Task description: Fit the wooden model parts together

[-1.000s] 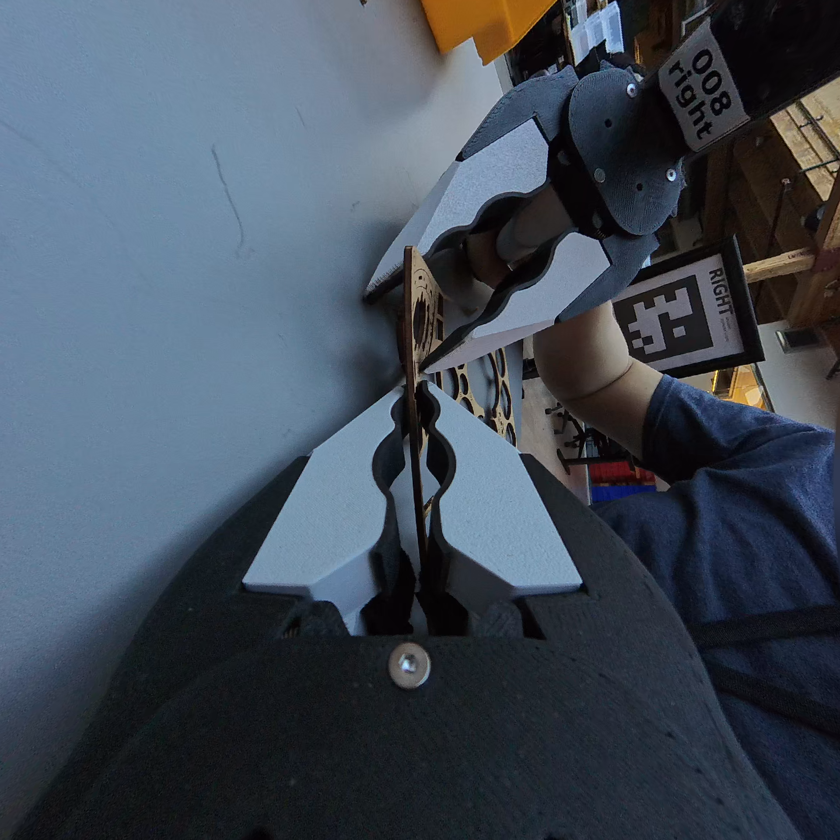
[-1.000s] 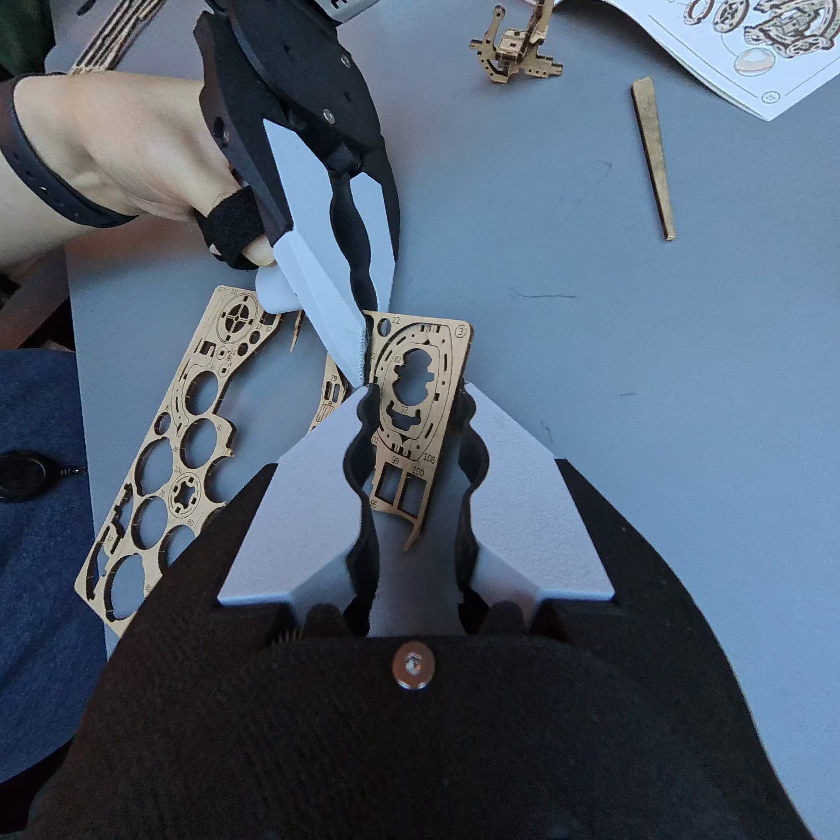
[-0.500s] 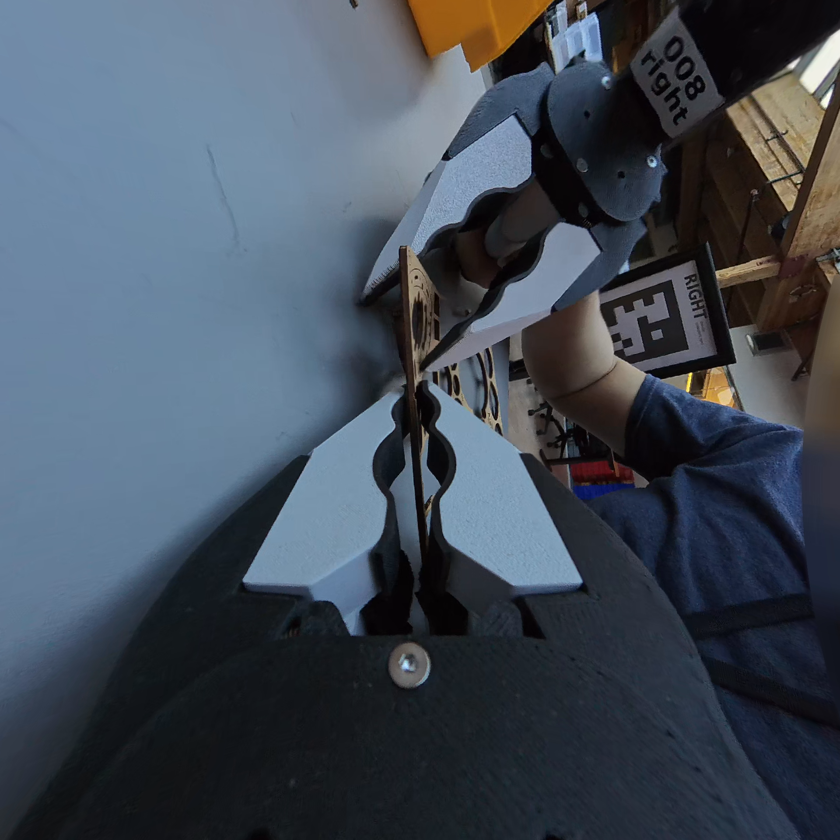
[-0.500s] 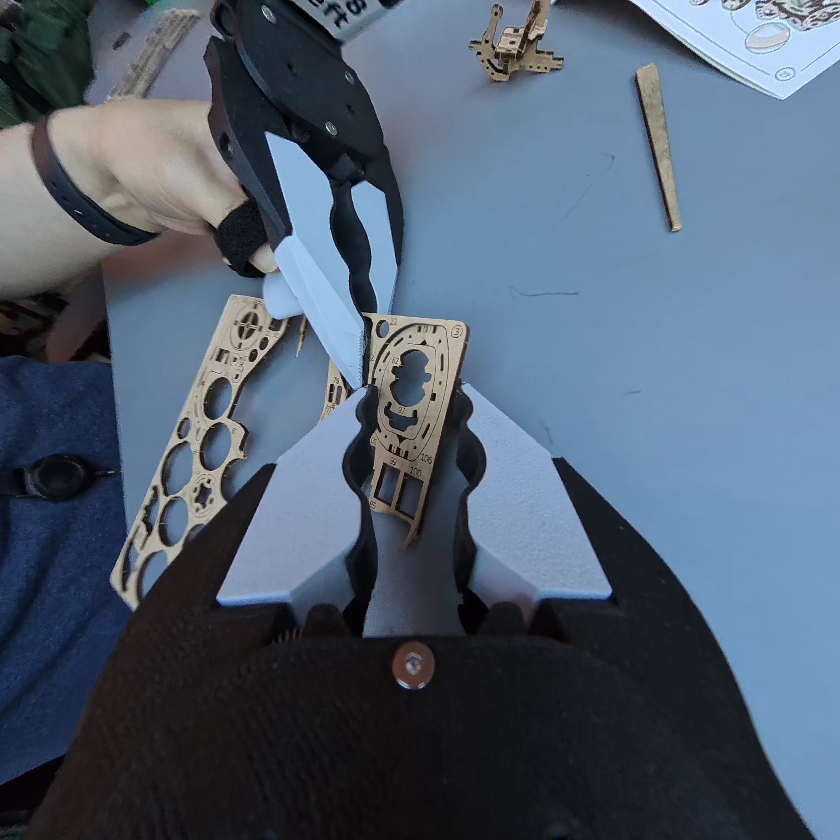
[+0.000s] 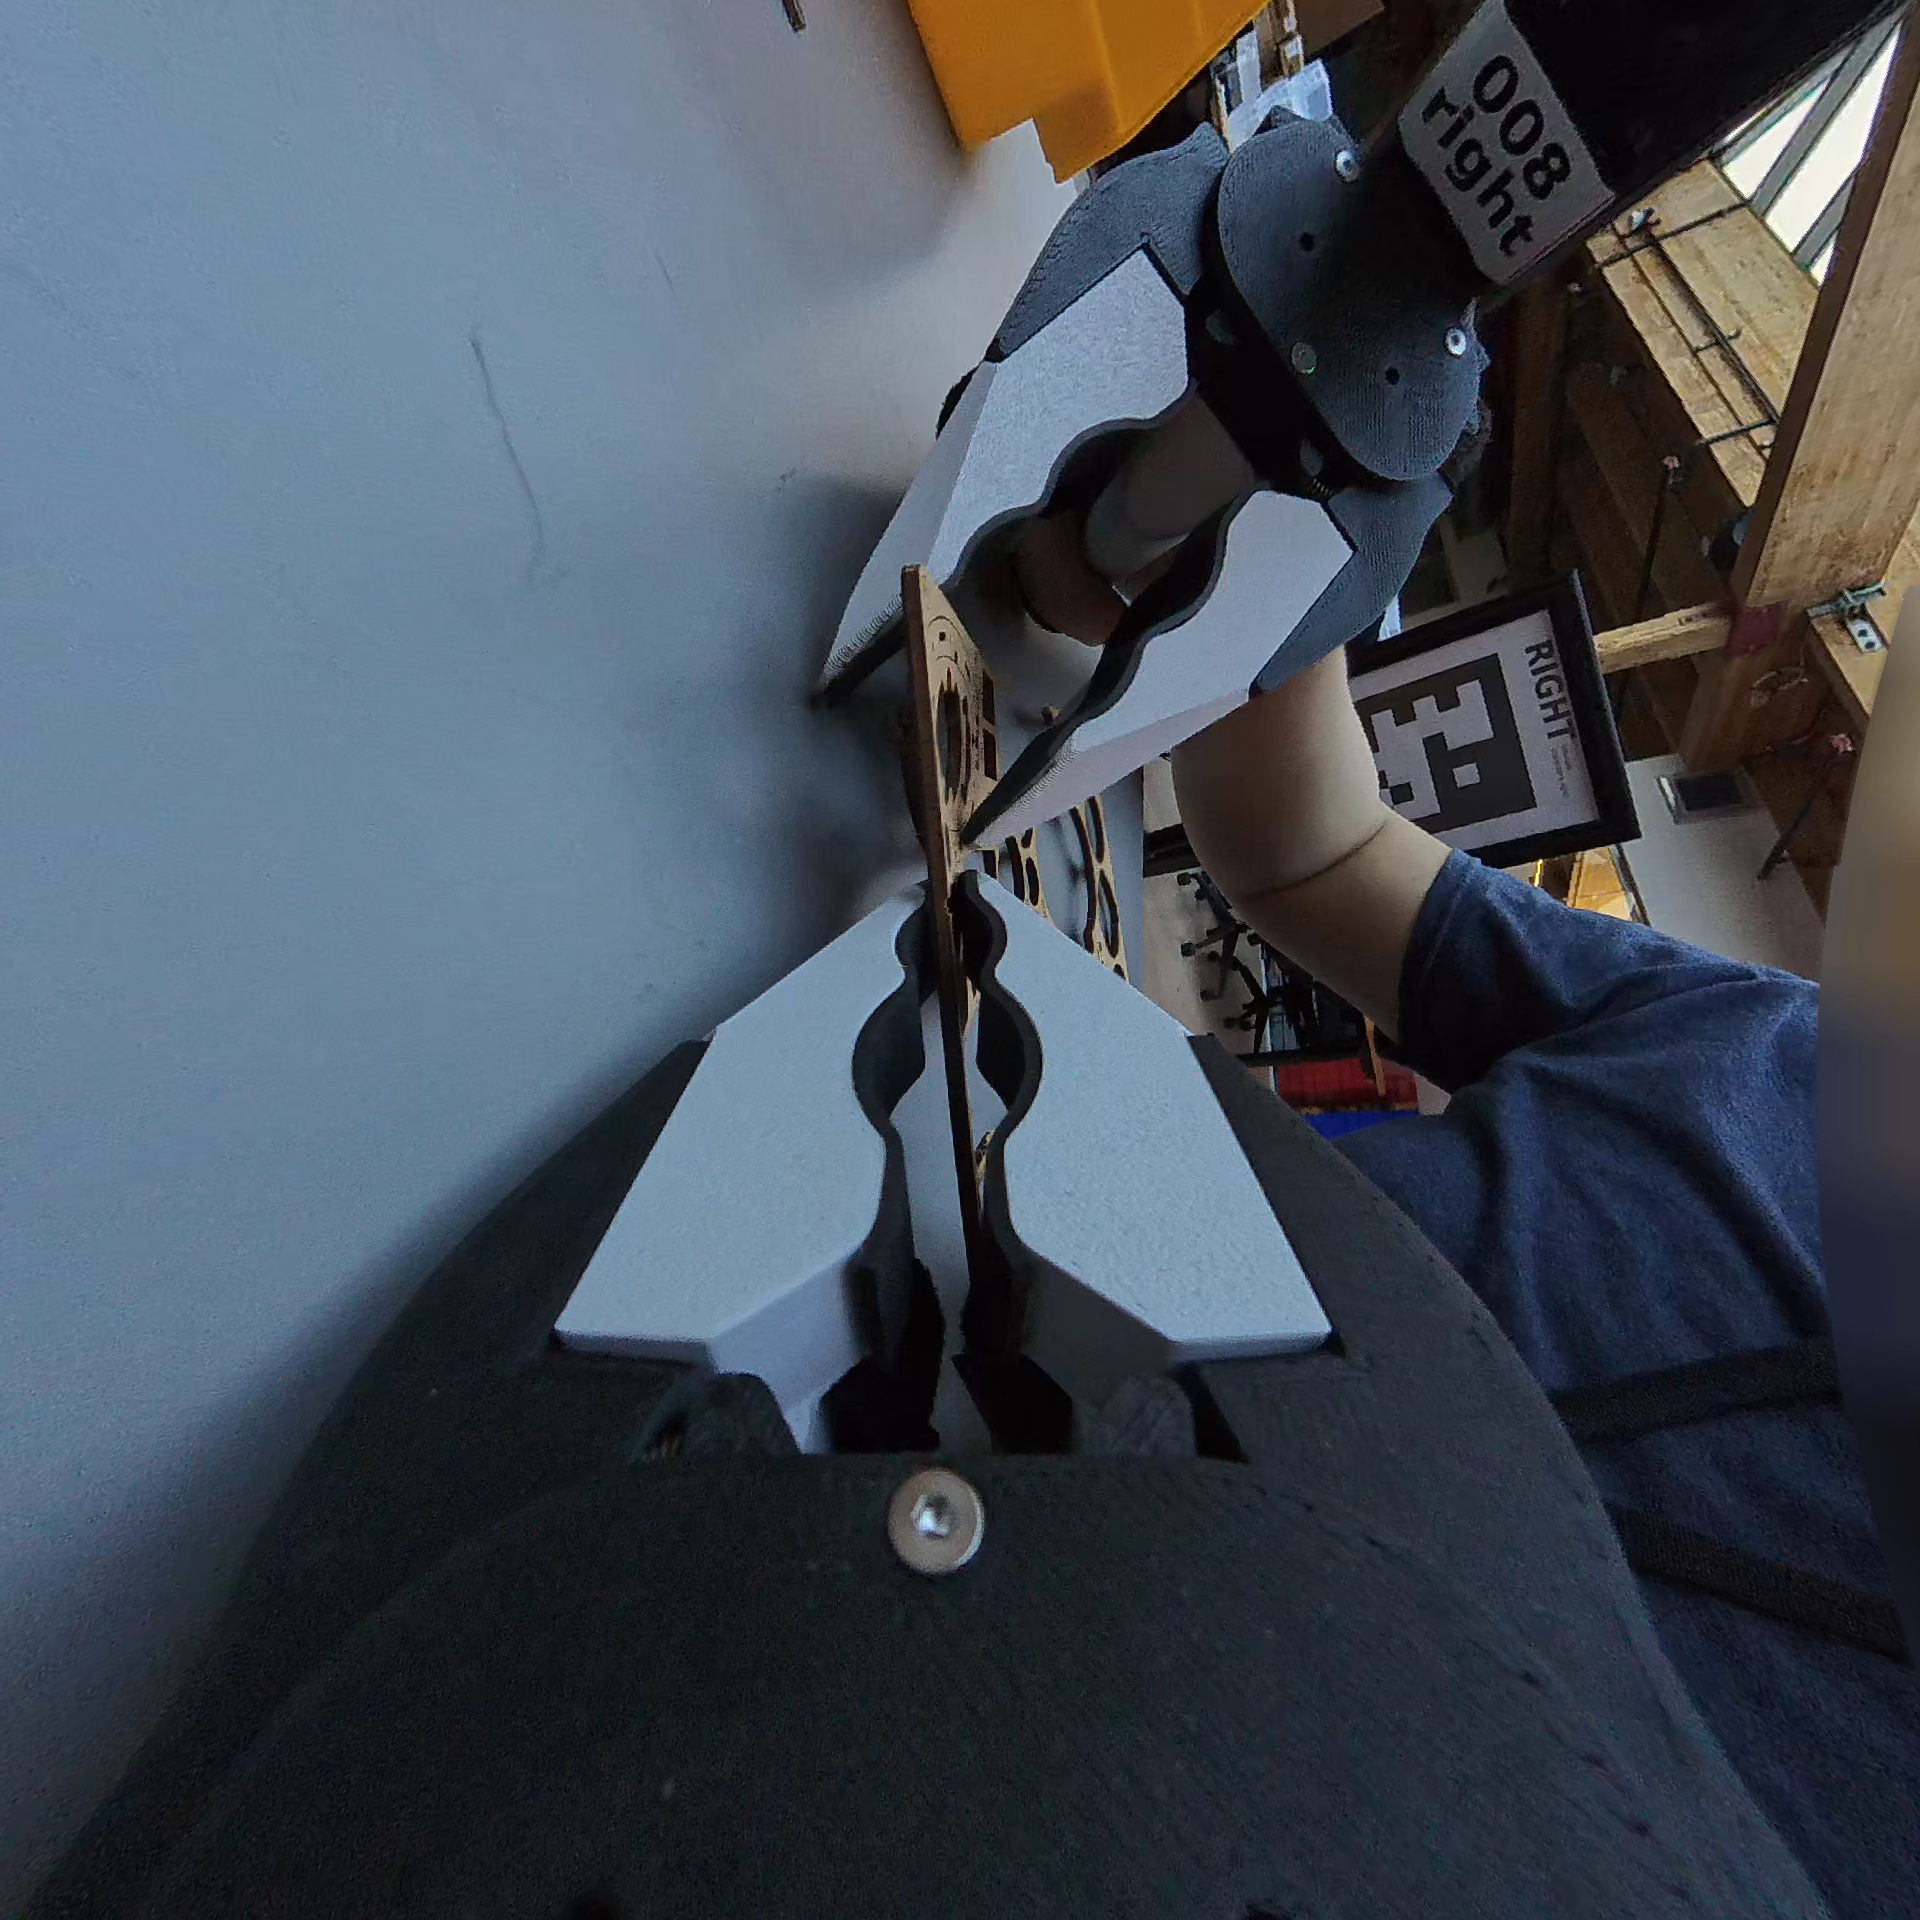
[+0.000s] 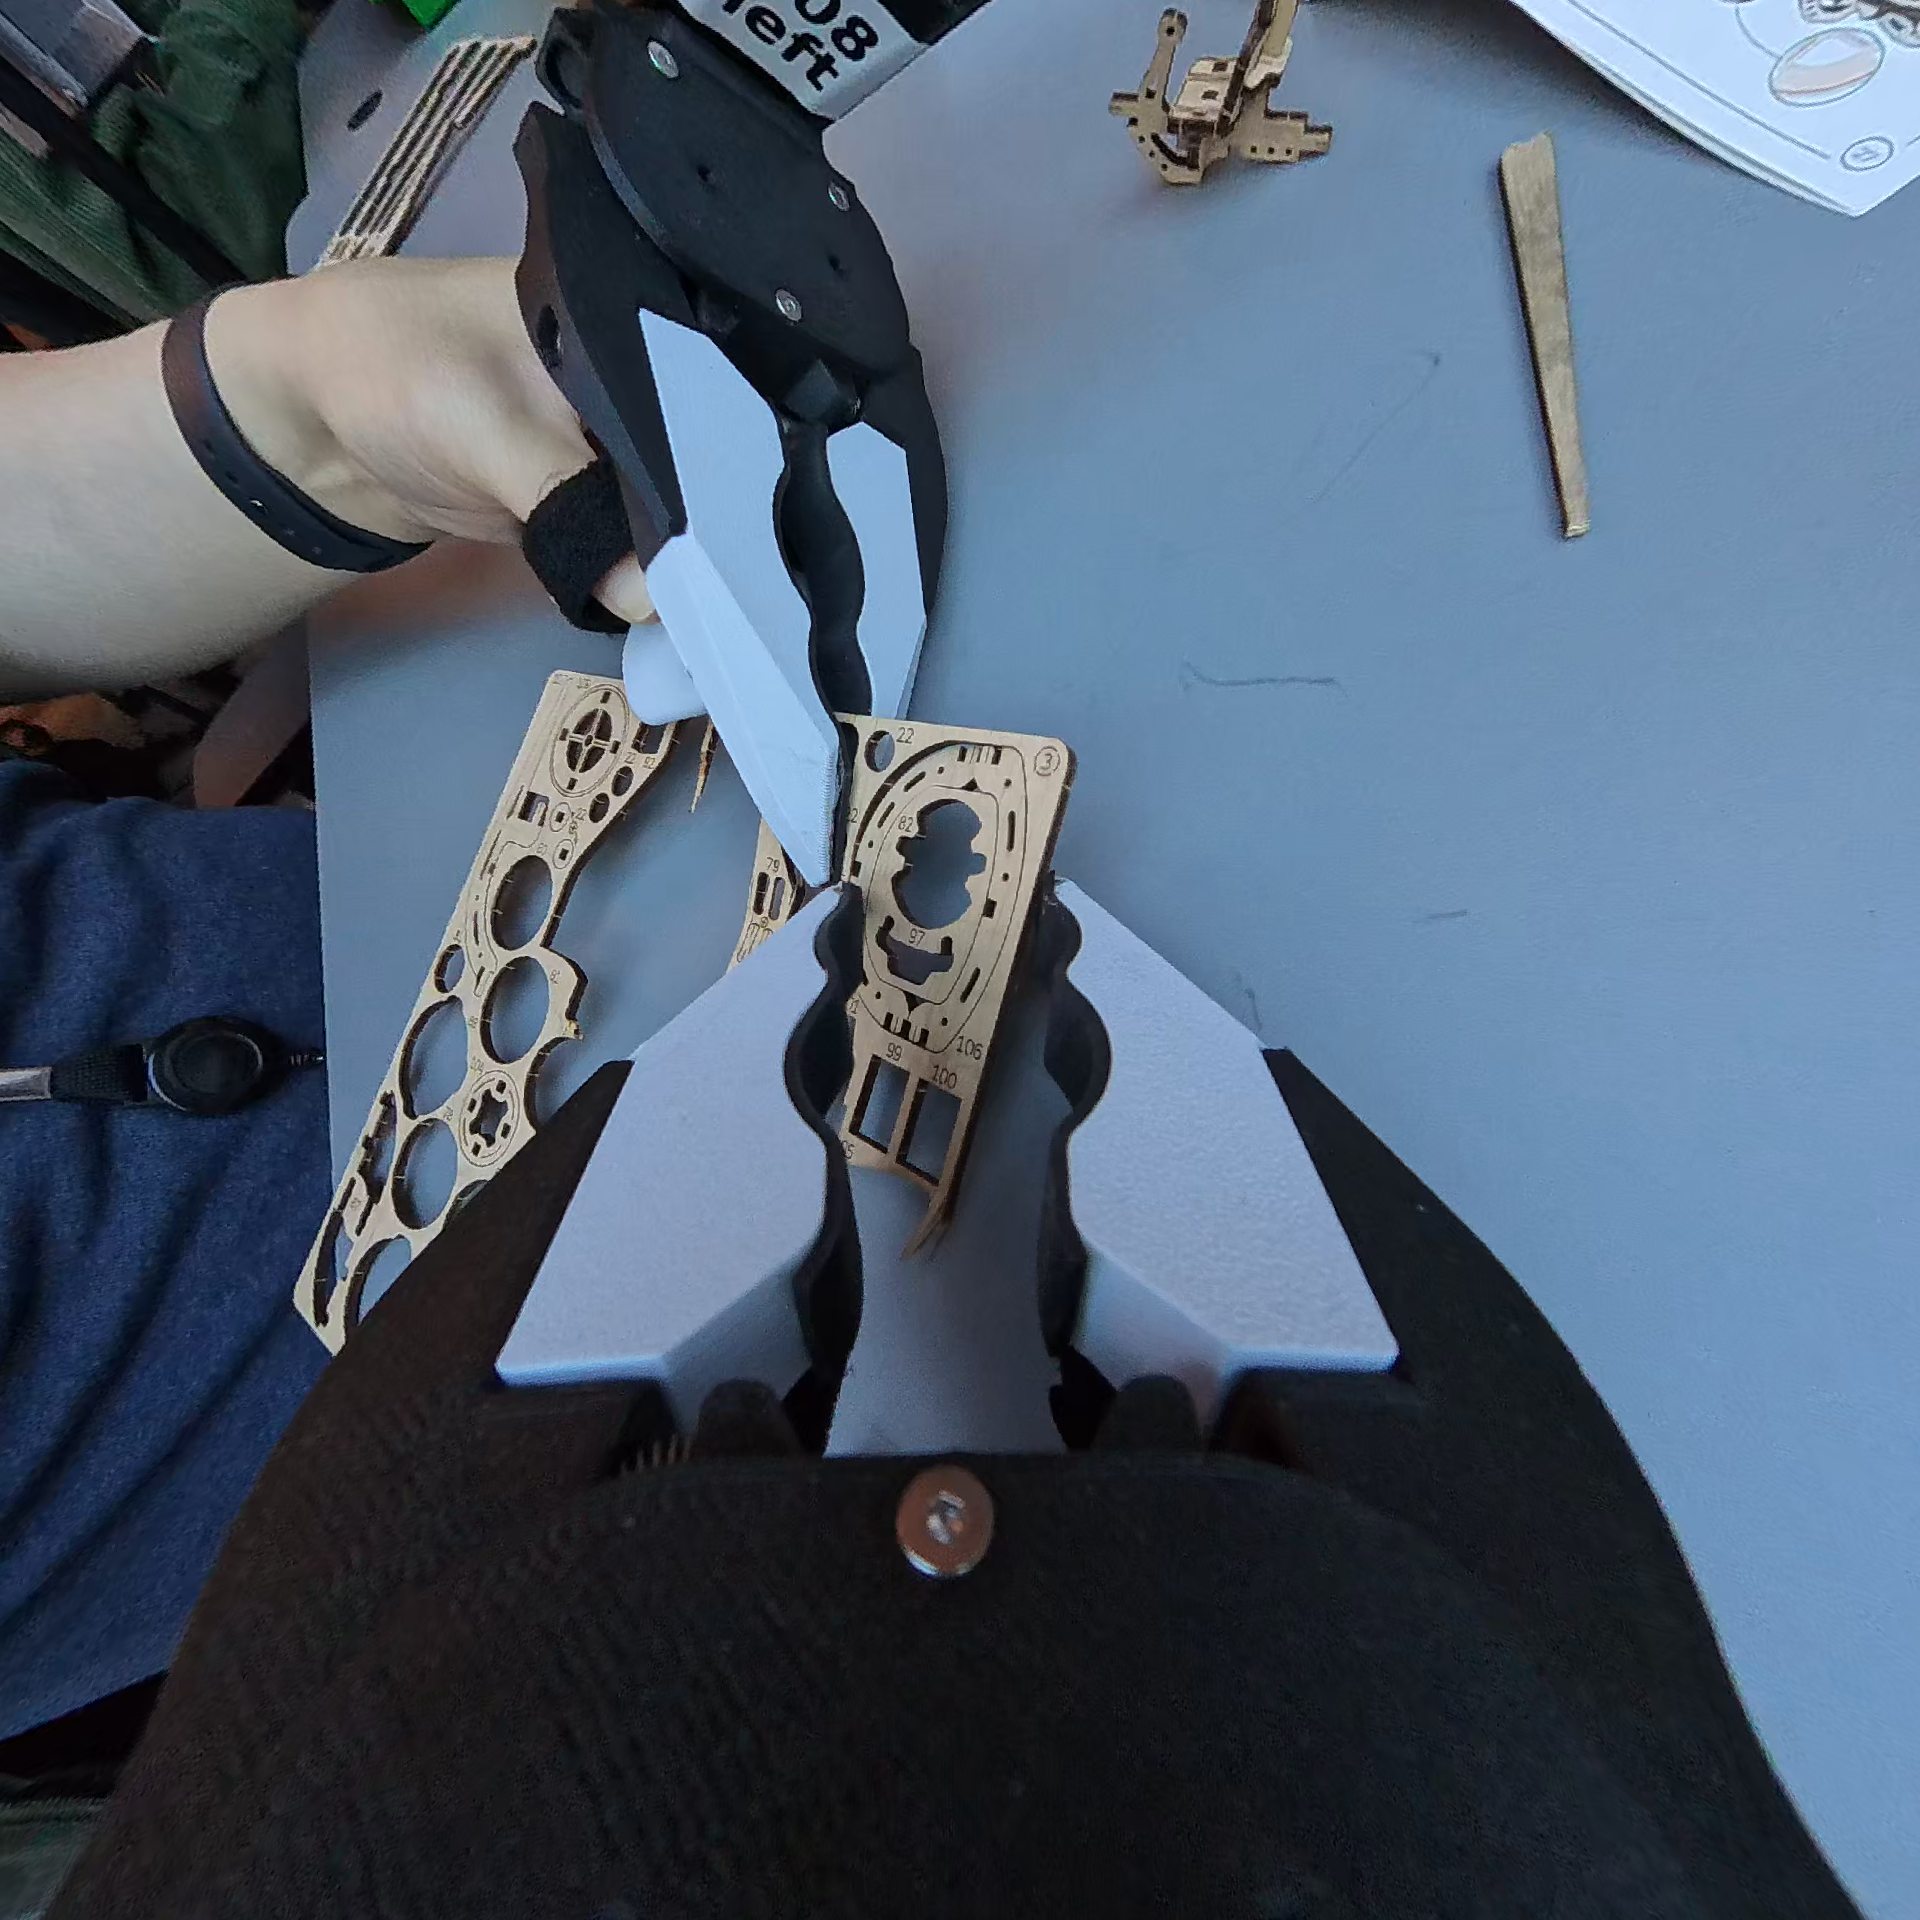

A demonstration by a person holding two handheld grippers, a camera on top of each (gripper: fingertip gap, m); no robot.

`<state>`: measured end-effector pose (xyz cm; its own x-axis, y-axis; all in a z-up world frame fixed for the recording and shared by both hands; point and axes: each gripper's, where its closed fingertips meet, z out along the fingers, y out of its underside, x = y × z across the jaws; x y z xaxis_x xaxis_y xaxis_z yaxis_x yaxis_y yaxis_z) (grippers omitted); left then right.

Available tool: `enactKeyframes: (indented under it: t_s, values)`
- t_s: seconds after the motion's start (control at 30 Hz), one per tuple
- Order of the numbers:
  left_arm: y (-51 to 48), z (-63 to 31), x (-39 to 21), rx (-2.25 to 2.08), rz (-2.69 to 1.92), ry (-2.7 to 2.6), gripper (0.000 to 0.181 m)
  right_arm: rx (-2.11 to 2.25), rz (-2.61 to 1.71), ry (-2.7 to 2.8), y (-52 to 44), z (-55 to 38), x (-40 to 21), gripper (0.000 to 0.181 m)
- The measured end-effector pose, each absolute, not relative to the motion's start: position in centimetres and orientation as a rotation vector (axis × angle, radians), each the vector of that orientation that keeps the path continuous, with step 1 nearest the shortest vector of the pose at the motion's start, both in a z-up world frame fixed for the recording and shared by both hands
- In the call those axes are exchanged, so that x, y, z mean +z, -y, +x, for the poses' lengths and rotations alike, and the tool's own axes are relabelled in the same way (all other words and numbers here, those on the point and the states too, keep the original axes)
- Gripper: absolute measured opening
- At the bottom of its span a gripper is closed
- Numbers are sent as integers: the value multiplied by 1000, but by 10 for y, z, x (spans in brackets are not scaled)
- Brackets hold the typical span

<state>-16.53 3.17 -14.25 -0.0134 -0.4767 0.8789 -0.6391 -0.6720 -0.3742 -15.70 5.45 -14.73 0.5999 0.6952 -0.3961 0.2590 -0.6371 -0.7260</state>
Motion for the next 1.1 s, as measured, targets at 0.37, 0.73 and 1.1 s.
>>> enactKeyframes:
  t_s: [0.37, 0.73, 1.1]
  values:
    - [-32, -166, -146, 1740, 2156, 1250, 1, 790, -2203, 796, -55, -157, -151, 34]
    - [-32, -167, -147, 1735, 2174, 1255, 1, 746, -2178, 839, -55, -157, -152, 34]
    - [-34, -166, -149, 1728, 2197, 1240, 1, 734, -2188, 822, -58, -155, -152, 34]
